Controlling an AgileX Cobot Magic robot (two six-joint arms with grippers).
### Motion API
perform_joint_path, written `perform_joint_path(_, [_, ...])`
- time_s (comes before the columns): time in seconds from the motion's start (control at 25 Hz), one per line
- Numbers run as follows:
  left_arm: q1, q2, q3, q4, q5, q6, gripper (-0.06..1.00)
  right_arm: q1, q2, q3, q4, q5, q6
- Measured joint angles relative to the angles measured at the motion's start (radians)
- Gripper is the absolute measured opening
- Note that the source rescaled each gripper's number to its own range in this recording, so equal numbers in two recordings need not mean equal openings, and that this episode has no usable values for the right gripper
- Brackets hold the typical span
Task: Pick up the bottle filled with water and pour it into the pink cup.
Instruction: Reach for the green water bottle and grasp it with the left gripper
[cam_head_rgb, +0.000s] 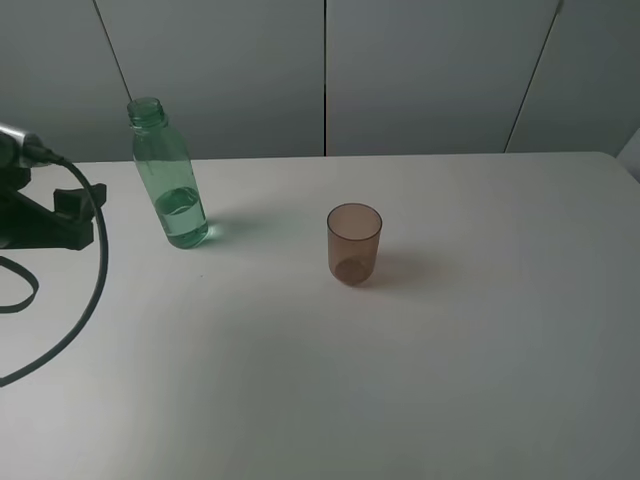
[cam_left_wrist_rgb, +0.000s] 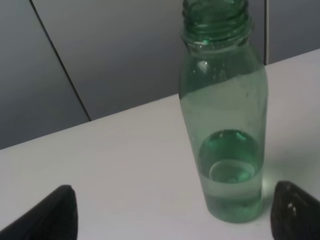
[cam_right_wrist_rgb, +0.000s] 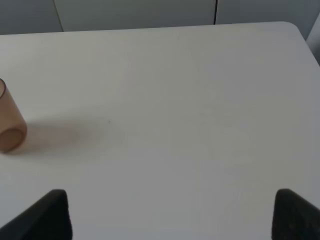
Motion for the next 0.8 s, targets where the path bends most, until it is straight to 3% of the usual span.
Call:
perform_joint_path(0.32, [0.000,0.260,0.000,0.113,-0.233,-0.025,1.00,0.000,0.000,0.000,0.000,0.000,0.000])
perform_joint_path(0.56, [0.000,0.438,-0.004,0.128,-0.403,-0.027,1.00,0.000,0.000,0.000,0.000,0.000,0.000])
perform_joint_path(0.8, [0.000,0.533,-0.085,0.135,-0.434,-0.089,1.00,0.000,0.000,0.000,0.000,0.000,0.000])
